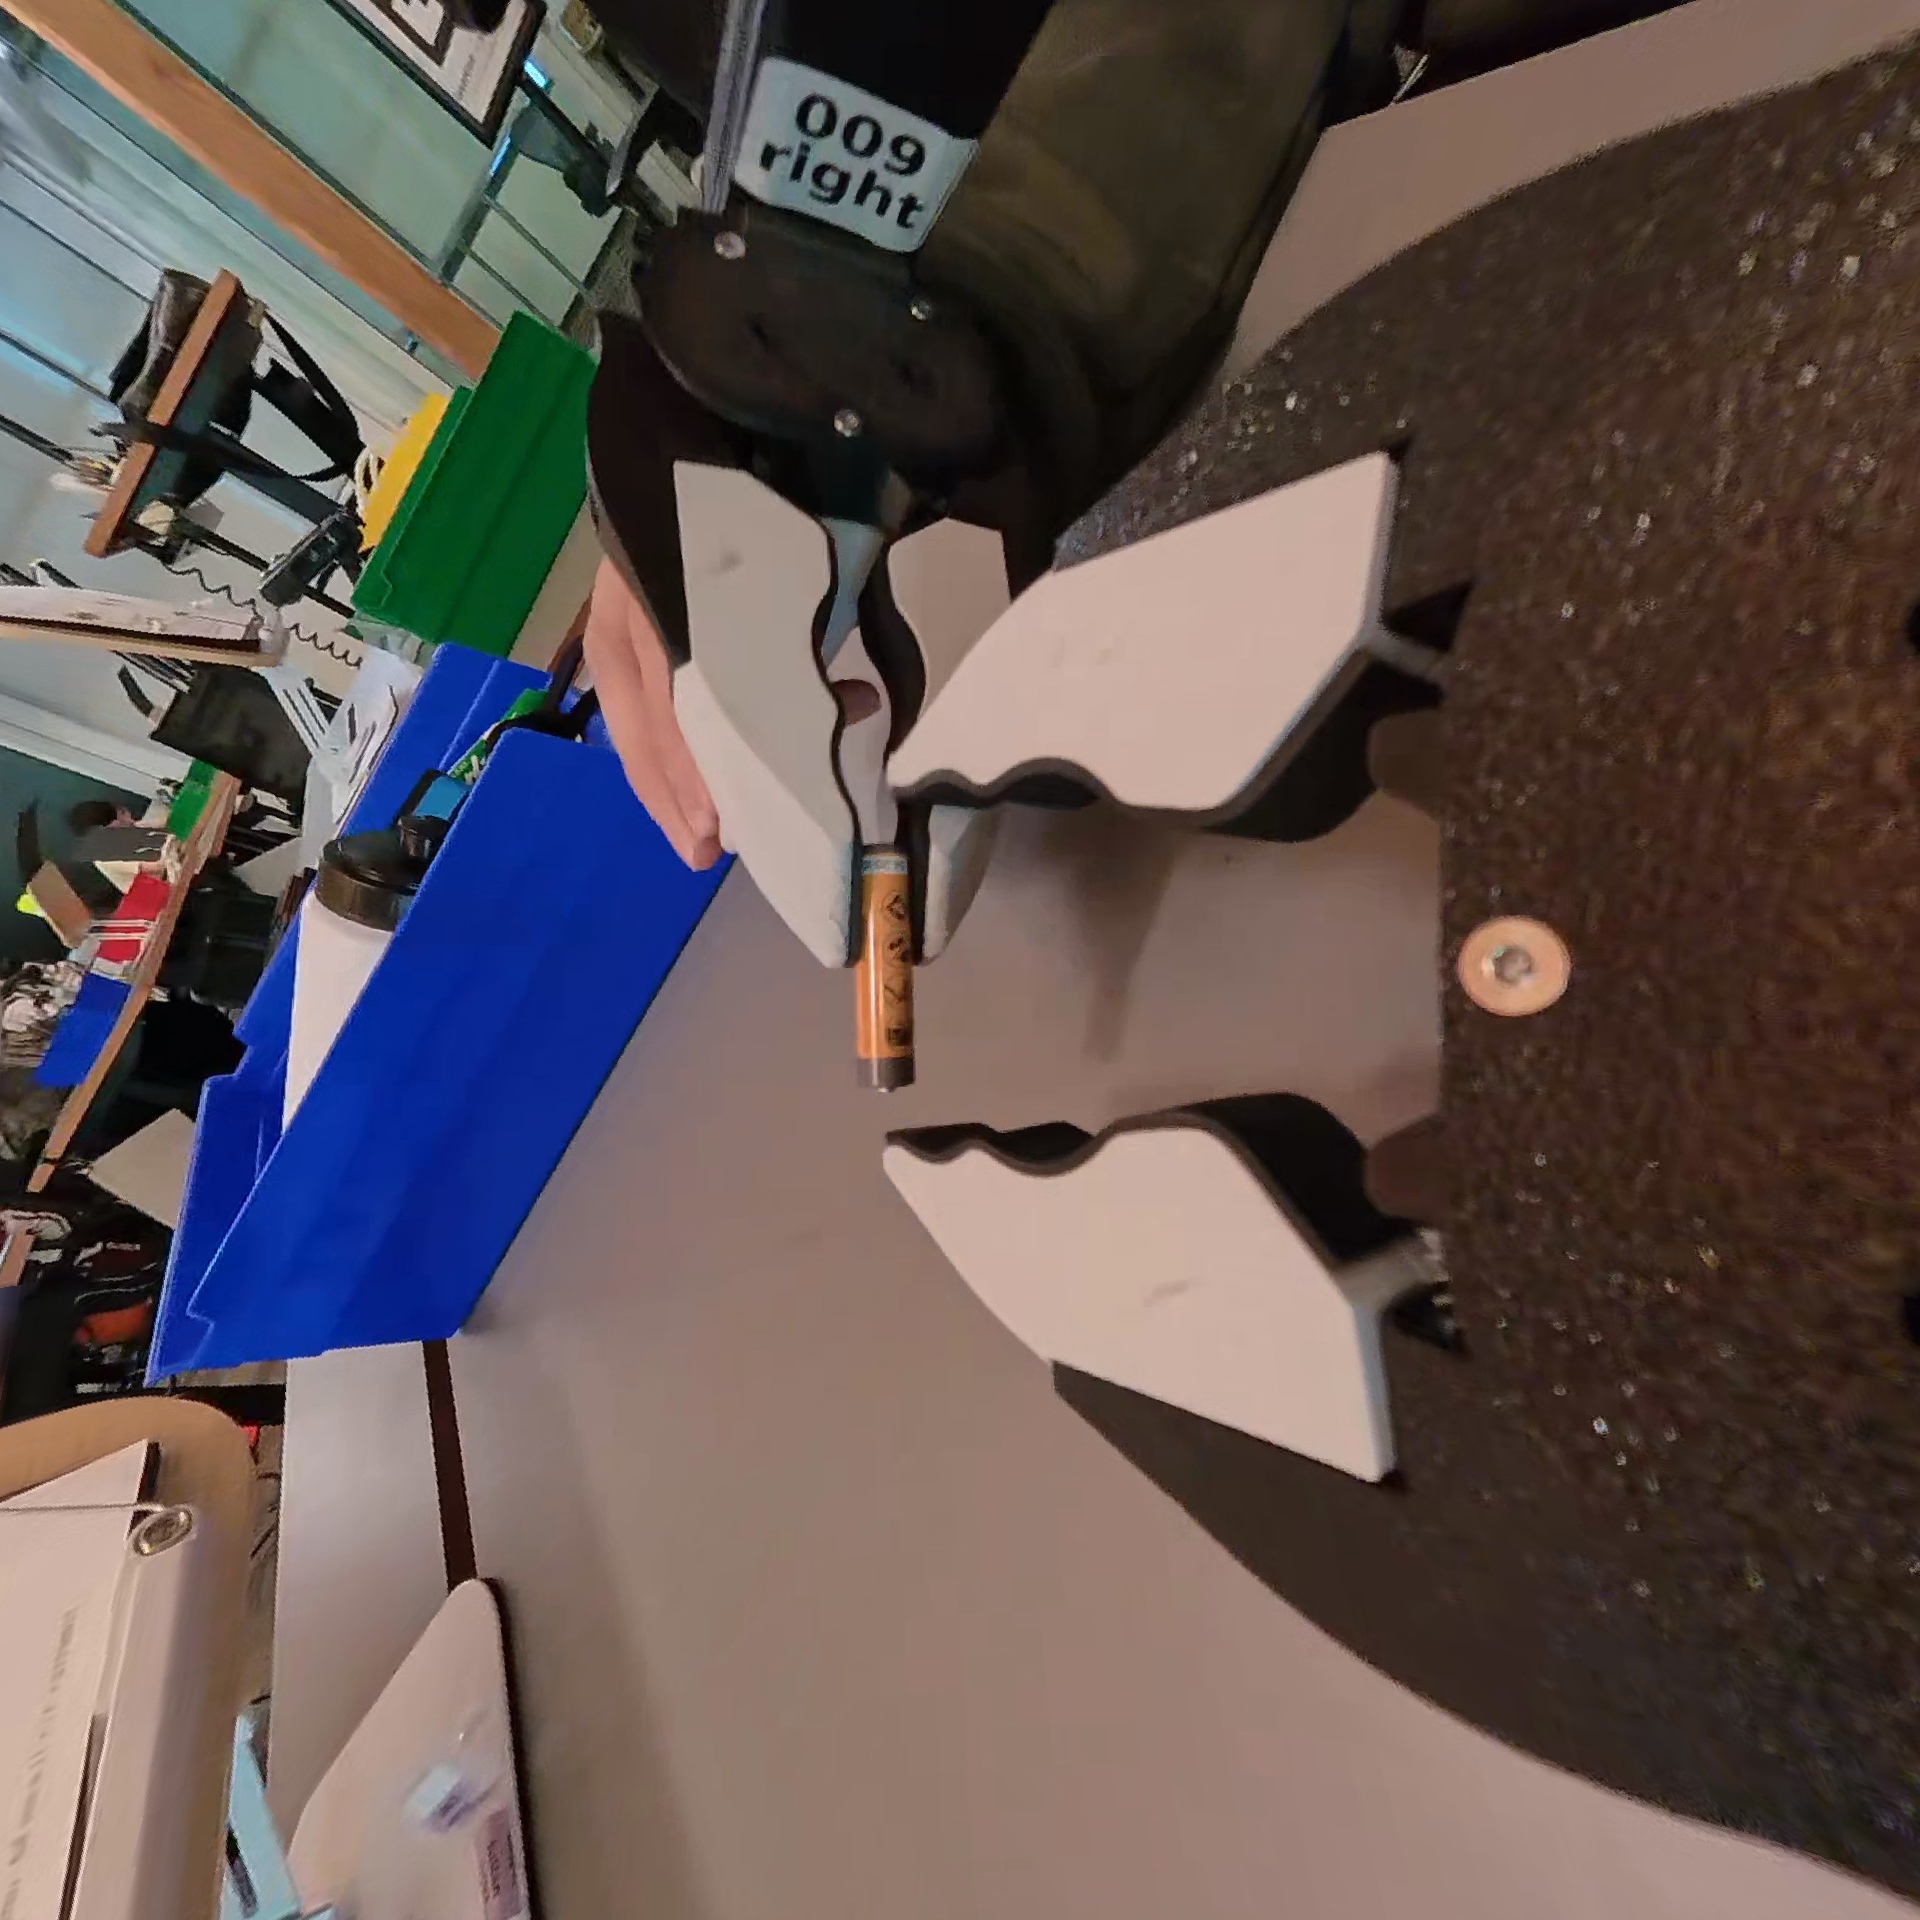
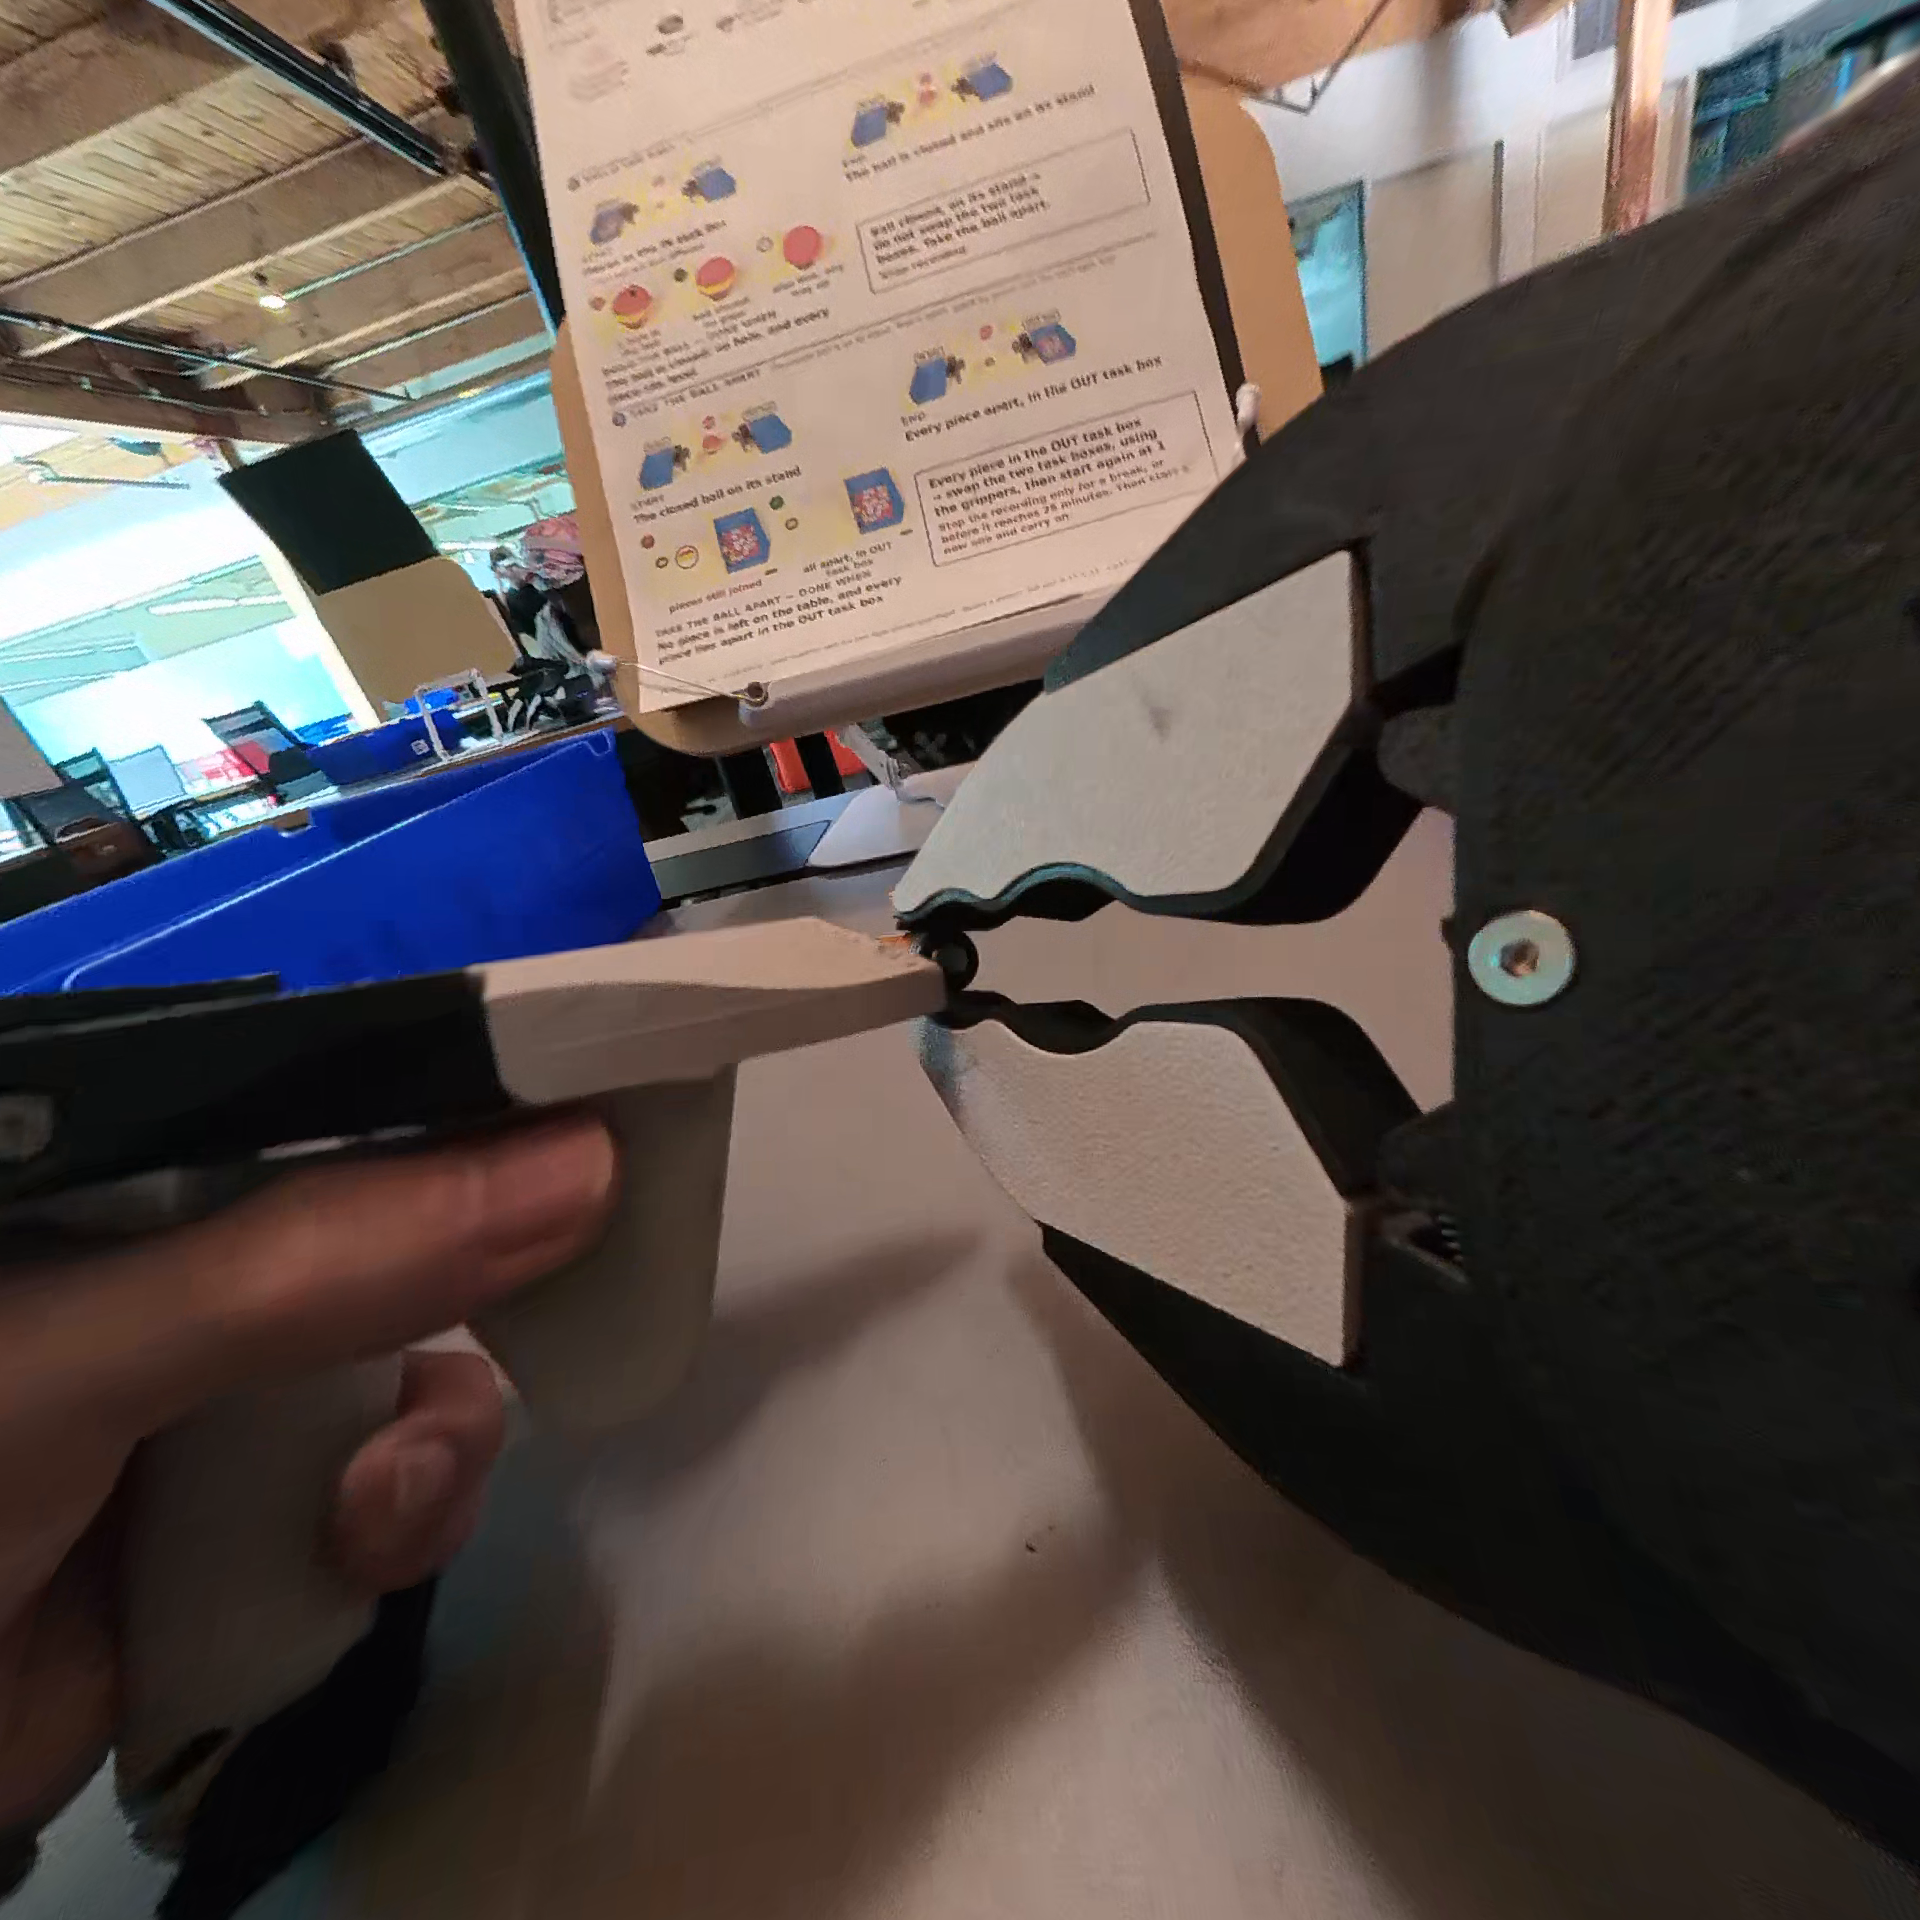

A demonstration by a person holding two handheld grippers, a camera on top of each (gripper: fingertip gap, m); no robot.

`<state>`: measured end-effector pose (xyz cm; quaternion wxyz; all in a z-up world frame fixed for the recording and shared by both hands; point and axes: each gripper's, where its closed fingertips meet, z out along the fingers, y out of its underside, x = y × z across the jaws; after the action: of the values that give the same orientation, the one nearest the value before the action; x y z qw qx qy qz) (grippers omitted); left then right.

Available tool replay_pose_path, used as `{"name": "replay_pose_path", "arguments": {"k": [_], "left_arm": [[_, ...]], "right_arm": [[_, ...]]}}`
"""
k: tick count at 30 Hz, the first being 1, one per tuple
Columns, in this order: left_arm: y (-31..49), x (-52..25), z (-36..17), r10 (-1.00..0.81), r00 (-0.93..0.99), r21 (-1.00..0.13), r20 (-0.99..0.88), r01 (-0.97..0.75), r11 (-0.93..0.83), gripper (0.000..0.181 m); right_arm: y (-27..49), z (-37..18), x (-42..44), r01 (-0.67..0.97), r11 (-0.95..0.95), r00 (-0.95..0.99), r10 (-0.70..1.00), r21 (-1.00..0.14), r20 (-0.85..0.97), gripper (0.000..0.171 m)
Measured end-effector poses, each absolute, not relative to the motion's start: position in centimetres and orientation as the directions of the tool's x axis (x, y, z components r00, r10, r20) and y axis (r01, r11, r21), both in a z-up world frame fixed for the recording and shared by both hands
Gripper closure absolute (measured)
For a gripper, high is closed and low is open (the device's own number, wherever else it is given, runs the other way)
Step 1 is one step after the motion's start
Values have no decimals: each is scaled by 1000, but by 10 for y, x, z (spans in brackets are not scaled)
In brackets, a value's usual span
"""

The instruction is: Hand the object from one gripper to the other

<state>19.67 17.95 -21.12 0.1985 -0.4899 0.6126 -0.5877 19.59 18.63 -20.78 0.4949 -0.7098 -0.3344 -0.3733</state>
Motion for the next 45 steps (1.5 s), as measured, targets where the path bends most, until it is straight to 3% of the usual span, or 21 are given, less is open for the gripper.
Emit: {"name": "replay_pose_path", "arguments": {"k": [9, 11, 13, 14, 16, 19, 20, 22, 25, 27, 31, 37, 41, 42, 45], "left_arm": [[176, 196, -217, -826, -447, -901, 344, -403, -158, 136], [176, 196, -217, -826, -443, -899, 349, -408, -161, 137], [176, 196, -213, -820, -457, -909, 344, -380, -169, 137], [177, 196, -210, -825, -469, -924, 315, -351, -152, 137], [183, 194, -200, -852, -494, -971, 174, -232, -63, 137], [182, 184, -174, -833, -541, -993, -115, 36, 114, 137], [178, 179, -167, -811, -543, -976, -220, 128, 179, 137], [170, 170, -160, -756, -523, -918, -394, 259, 300, 137], [159, 166, -160, -697, -496, -855, -518, 331, 399, 137], [155, 166, -161, -683, -489, -840, -542, 343, 420, 137], [156, 167, -165, -673, -477, -825, -566, 337, 455, 137], [158, 168, -165, -672, -461, -815, -579, 337, 471, 137], [161, 171, -166, -695, -458, -832, -555, 308, 461, 137], [160, 171, -169, -703, -473, -848, -530, 287, 446, 149], [160, 169, -158, -773, -527, -933, -354, 255, 254, 136]], "right_arm": [[184, -213, 192, 881, -294, 428, 164, -370, 889, 160], [184, -213, 193, 870, -301, 449, 157, -390, 880, 158], [184, -209, 192, 829, -279, 533, 125, -485, 837, 153], [183, -207, 190, 757, -259, 641, 113, -600, 759, 151], [181, -201, 185, 516, -209, 857, 136, -831, 498, 119], [175, -193, 170, 56, -190, 957, 292, -980, -1, 110], [171, -188, 163, -113, -204, 914, 362, -972, -182, 107], [164, -178, 155, -421, -268, 740, 451, -866, -499, 117], [160, -170, 155, -679, -374, 430, 494, -631, -756, 133], [157, -168, 153, -704, -398, 352, 522, -587, -777, 143], [155, -165, 151, -675, -378, 392, 543, -633, -742, 159], [156, -166, 151, -655, -342, 442, 550, -674, -709, 160], [159, -167, 154, -582, -286, 550, 551, -762, -627, 160], [160, -163, 157, -571, -239, 584, 555, -786, -593, 161], [164, -169, 168, -417, -163, 759, 479, -894, -441, 160]]}}
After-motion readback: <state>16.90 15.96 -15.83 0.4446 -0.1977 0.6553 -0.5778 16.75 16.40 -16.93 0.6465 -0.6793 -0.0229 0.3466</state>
